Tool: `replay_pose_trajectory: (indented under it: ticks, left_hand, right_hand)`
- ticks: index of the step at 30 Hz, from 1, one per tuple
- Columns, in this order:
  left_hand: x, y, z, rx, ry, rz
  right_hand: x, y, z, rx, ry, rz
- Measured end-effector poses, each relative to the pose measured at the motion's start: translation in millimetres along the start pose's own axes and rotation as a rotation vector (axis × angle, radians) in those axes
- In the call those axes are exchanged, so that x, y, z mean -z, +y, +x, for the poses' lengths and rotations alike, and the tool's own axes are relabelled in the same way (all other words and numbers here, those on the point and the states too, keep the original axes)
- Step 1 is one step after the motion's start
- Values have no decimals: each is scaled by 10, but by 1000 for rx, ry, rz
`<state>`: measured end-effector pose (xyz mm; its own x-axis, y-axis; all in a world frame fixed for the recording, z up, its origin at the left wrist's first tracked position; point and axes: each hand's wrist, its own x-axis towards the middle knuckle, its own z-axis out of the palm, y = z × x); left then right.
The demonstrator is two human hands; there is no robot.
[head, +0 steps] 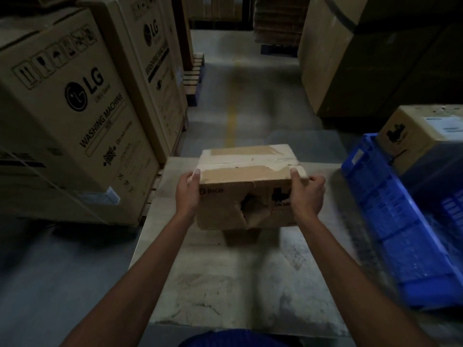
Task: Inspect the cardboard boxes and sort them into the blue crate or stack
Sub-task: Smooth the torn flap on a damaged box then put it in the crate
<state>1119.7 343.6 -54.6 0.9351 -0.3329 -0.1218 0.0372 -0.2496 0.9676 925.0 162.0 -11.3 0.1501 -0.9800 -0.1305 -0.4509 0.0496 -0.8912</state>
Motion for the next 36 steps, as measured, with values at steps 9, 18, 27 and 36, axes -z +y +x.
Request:
replay_pose_trajectory:
  ticks: [9, 18, 27, 36]
  left_hand:
    - [144, -709, -554, 1, -99, 113]
    - [361, -649, -856, -403, -96, 559]
    - [172, -679, -839, -536, -338, 1120]
    - [160, -306, -541, -610, -372, 1195]
  right_hand:
    - [-41, 772, -496, -118, -64, -172]
    - [-68, 884, -874, 490, -43, -606]
    - [-701, 691, -1145, 752, -536, -867]
    - [-766, 282, -870, 753, -598, -989]
